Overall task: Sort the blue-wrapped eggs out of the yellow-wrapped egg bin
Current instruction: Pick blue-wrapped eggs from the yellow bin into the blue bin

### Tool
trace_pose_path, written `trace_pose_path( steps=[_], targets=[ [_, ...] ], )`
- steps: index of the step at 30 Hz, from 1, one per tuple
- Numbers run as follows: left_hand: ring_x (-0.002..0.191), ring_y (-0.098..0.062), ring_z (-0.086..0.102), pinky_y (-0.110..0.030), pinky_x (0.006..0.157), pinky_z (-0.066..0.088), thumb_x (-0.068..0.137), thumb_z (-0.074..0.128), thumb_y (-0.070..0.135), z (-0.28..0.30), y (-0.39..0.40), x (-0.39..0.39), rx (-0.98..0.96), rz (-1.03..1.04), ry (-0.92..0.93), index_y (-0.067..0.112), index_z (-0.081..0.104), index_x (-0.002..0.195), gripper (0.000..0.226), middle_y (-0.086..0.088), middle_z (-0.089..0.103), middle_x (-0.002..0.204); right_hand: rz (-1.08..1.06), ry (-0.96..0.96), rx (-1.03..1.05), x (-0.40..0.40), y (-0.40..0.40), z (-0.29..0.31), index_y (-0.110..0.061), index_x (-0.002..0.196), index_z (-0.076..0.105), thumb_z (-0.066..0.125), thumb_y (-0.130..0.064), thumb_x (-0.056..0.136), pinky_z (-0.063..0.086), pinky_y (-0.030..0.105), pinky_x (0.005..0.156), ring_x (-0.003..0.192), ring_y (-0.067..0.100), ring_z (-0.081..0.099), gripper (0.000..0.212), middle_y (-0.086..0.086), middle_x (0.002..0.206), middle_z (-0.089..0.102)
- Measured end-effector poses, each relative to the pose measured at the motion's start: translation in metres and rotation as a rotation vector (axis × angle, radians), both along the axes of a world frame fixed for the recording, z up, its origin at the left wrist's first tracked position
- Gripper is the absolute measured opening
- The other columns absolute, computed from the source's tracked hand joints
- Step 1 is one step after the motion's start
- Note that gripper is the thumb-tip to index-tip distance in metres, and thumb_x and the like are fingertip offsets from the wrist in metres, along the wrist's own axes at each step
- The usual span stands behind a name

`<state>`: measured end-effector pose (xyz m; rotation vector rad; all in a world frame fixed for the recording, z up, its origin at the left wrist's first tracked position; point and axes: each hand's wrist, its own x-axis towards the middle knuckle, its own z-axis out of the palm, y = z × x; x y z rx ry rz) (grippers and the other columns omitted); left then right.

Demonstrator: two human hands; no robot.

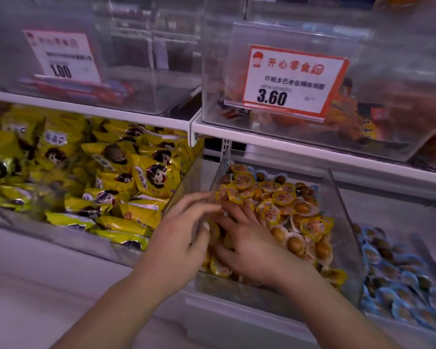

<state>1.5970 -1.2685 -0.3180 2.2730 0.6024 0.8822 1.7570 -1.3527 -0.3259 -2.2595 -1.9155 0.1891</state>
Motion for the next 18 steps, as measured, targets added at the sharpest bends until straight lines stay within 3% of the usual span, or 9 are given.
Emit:
trace_pose_path(
  steps=[3, 8, 11, 15, 18],
  targets=[
    [0.127, 0.002, 0.047, -0.030, 0.104, 0.044, 0.092, 0.058, 0.008, -0.001, 0.009, -0.003, -0.062, 0.049, 0.000, 0.030, 0.067, 0.116, 0.034, 0.022, 0.047, 0.136, -0.062, -0.071, -0.119, 0.008, 0.000, 0.012, -0.038, 0.141, 0.041, 0.059, -0.050, 0.079, 0.040, 0.046, 0.106, 0.136, 0.026, 0.032, 0.066, -0.005, 0.148, 0.026],
    [0.125, 0.009, 0.044, -0.021, 0.100, 0.044, 0.093, 0.058, 0.012, -0.001, 0.010, -0.008, -0.045, 0.041, -0.008, 0.034, 0.066, 0.116, 0.033, 0.028, 0.044, 0.135, -0.203, -0.072, -0.249, 0.032, -0.012, 0.036, -0.041, 0.124, 0.055, 0.067, -0.043, 0.077, 0.047, 0.032, 0.092, 0.118, 0.022, 0.051, 0.049, -0.005, 0.126, 0.044],
    [0.126, 0.001, 0.046, -0.029, 0.101, 0.046, 0.093, 0.055, 0.019, -0.001, 0.008, -0.008, 0.023, 0.035, 0.010, 0.032, 0.067, 0.117, 0.029, 0.020, 0.046, 0.139, -0.192, 0.000, -0.254, 0.039, -0.019, 0.041, -0.046, 0.131, 0.055, 0.065, -0.037, 0.083, 0.047, 0.030, 0.095, 0.119, 0.017, 0.052, 0.050, -0.007, 0.126, 0.048],
    [0.145, -0.025, 0.033, -0.053, 0.115, 0.031, 0.088, 0.056, 0.026, 0.004, -0.007, 0.006, 0.490, 0.033, 0.225, 0.024, 0.070, 0.112, 0.028, -0.002, 0.048, 0.147, -0.220, 0.032, -0.136, 0.044, -0.019, 0.036, -0.044, 0.131, 0.058, 0.051, -0.029, 0.095, 0.049, 0.031, 0.093, 0.117, 0.019, 0.058, 0.039, -0.004, 0.130, 0.061],
    [0.144, -0.033, 0.035, -0.063, 0.119, 0.008, 0.087, 0.050, 0.021, 0.006, -0.020, 0.031, 0.723, 0.023, 0.573, 0.017, 0.071, 0.111, 0.032, -0.014, 0.057, 0.138, -0.275, -0.076, -0.093, 0.045, -0.021, 0.031, -0.045, 0.130, 0.056, 0.042, -0.032, 0.099, 0.052, 0.034, 0.085, 0.111, 0.023, 0.063, 0.036, -0.002, 0.122, 0.069]
  ],
)
